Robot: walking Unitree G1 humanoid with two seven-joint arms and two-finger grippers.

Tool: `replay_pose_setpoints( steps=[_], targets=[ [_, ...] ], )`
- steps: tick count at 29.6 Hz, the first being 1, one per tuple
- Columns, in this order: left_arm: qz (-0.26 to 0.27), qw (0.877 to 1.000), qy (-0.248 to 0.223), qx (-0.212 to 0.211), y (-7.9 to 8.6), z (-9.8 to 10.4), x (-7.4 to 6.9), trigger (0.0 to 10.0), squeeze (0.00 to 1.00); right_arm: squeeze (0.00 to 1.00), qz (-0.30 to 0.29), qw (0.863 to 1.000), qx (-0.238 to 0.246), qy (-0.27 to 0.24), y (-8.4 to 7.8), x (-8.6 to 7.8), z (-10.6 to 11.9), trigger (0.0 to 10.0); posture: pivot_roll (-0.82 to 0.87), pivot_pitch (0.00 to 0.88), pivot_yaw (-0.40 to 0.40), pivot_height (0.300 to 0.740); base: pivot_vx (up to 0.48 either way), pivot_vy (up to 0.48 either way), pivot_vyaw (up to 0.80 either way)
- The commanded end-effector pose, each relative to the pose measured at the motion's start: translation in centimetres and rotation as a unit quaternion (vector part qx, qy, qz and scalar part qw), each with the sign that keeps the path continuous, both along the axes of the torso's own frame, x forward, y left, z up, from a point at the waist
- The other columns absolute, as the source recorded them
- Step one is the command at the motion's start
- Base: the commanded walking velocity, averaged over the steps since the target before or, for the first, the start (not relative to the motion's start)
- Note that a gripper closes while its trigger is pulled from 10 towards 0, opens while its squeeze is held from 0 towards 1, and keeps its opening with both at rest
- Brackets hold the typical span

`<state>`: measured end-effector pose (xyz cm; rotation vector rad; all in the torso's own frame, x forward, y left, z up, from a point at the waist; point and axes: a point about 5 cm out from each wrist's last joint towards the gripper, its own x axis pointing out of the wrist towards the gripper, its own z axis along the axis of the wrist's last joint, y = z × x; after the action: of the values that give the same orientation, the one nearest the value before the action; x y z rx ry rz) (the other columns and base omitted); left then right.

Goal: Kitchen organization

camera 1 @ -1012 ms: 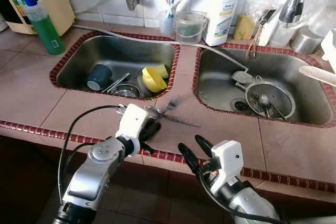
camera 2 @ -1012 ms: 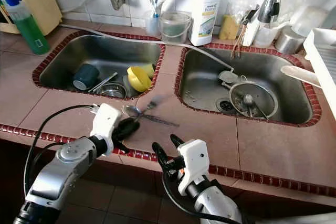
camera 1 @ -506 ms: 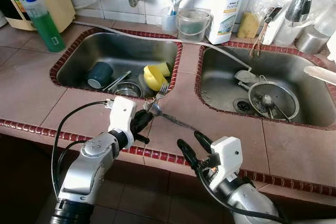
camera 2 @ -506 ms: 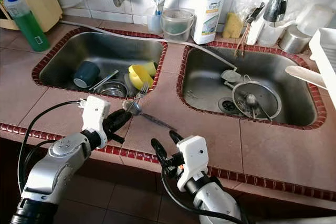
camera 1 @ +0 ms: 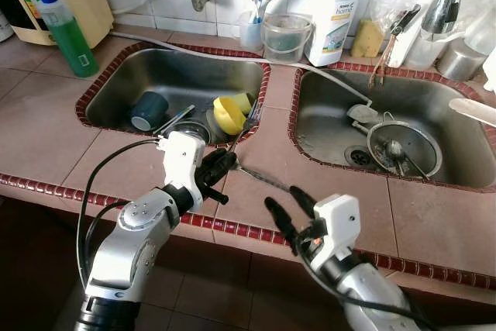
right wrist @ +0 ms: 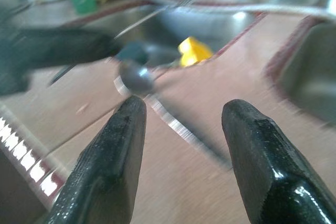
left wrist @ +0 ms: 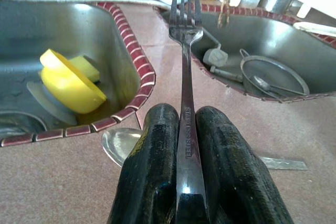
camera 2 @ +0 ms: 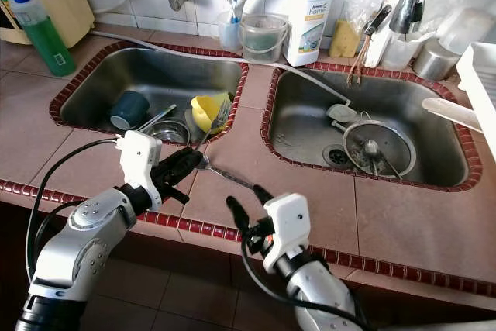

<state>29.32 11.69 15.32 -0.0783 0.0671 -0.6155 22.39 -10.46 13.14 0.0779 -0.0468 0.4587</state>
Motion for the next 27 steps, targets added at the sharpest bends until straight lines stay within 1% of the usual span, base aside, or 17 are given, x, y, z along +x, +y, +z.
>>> replay_pose_setpoints(
  steps=[1, 4, 9, 12, 19, 21, 24, 27],
  targets=[
    [-0.005, 1.000, -0.013, -0.003, 0.2, 0.4, -0.3, 10.0, 0.00, 0.00, -0.018, 1.000, 0.007, -0.007, -0.5, 0.3, 0.2, 10.0, -0.13, 0.089, 0.010, 0.740, 0.000, 0.000, 0.00],
    [0.016, 0.999, -0.037, -0.002, 0.9, 1.1, 0.1, 10.0, 0.00, 0.00, -0.059, 0.998, 0.010, -0.030, -1.4, 1.3, 0.9, 10.0, -0.13, 0.079, 0.010, 0.740, 0.000, 0.000, 0.00],
    [0.043, 0.997, -0.057, 0.009, 1.6, 1.9, 0.8, 10.0, 0.00, 0.00, -0.092, 0.994, 0.016, -0.054, -1.9, 2.4, 1.8, 10.0, -0.12, 0.062, 0.004, 0.740, 0.000, 0.000, 0.00],
    [0.050, 0.997, -0.064, 0.013, 1.9, 2.1, 1.0, 10.0, 0.00, 0.00, -0.099, 0.993, 0.018, -0.061, -2.0, 2.7, 2.0, 10.0, -0.12, 0.053, 0.002, 0.740, 0.000, 0.000, 0.00],
    [0.071, 0.995, -0.068, 0.016, 2.7, 2.4, 1.7, 10.0, 0.00, 0.00, -0.110, 0.991, 0.021, -0.075, -2.1, 3.5, 2.4, 10.0, -0.12, 0.035, -0.001, 0.740, 0.000, 0.000, 0.00],
    [0.088, 0.993, -0.071, 0.021, 3.0, 2.4, 2.0, 10.0, 0.00, 0.00, -0.127, 0.988, 0.022, -0.089, -2.4, 3.9, 2.9, 10.0, -0.12, 0.027, -0.002, 0.740, 0.000, 0.000, 0.00],
    [0.092, 0.993, -0.070, 0.020, 3.0, 2.4, 2.0, 10.0, 0.00, 0.00, -0.135, 0.986, 0.021, -0.092, -2.6, 4.0, 3.0, 10.0, -0.12, 0.024, -0.003, 0.740, 0.000, 0.000, 0.00],
    [0.109, 0.992, -0.062, 0.023, 3.4, 1.9, 2.4, 10.0, 0.00, 0.00, -0.153, 0.983, 0.025, -0.095, -3.1, 4.5, 3.1, 10.0, -0.12, 0.025, -0.007, 0.740, 0.000, 0.000, 0.00]
  ],
)
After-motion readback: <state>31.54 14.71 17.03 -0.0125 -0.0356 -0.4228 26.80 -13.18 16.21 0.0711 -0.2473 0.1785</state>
